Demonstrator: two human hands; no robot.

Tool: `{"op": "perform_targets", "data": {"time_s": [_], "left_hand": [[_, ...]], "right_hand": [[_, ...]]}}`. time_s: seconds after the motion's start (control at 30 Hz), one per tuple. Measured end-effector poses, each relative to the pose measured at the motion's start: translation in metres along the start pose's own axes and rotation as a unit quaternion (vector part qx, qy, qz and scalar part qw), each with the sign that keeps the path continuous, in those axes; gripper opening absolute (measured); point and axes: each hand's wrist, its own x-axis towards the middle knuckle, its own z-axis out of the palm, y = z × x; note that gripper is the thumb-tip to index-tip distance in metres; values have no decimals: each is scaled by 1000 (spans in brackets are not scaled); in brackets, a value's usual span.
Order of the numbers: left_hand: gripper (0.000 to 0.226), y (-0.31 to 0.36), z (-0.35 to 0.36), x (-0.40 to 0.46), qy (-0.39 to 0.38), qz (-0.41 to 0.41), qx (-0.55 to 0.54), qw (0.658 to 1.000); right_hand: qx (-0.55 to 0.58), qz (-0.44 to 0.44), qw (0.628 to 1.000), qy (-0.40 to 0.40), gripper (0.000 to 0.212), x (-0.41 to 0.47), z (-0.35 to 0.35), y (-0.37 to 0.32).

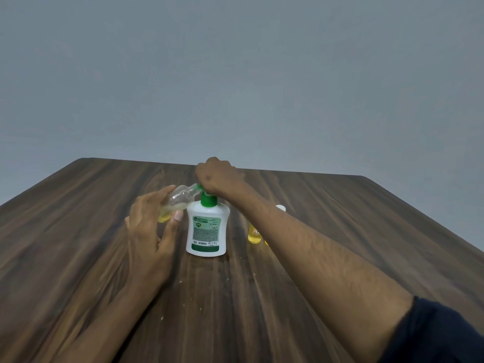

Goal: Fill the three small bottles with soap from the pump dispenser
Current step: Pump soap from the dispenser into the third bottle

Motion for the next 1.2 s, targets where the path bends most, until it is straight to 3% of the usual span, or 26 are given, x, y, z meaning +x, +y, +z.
{"op": "perform_targets", "data": {"time_s": [1.2], "left_hand": [[40, 3, -1, 1, 6, -6, -4, 1000]], "right_hand": [[-21, 16, 999, 18, 21, 3, 0, -3]]}}
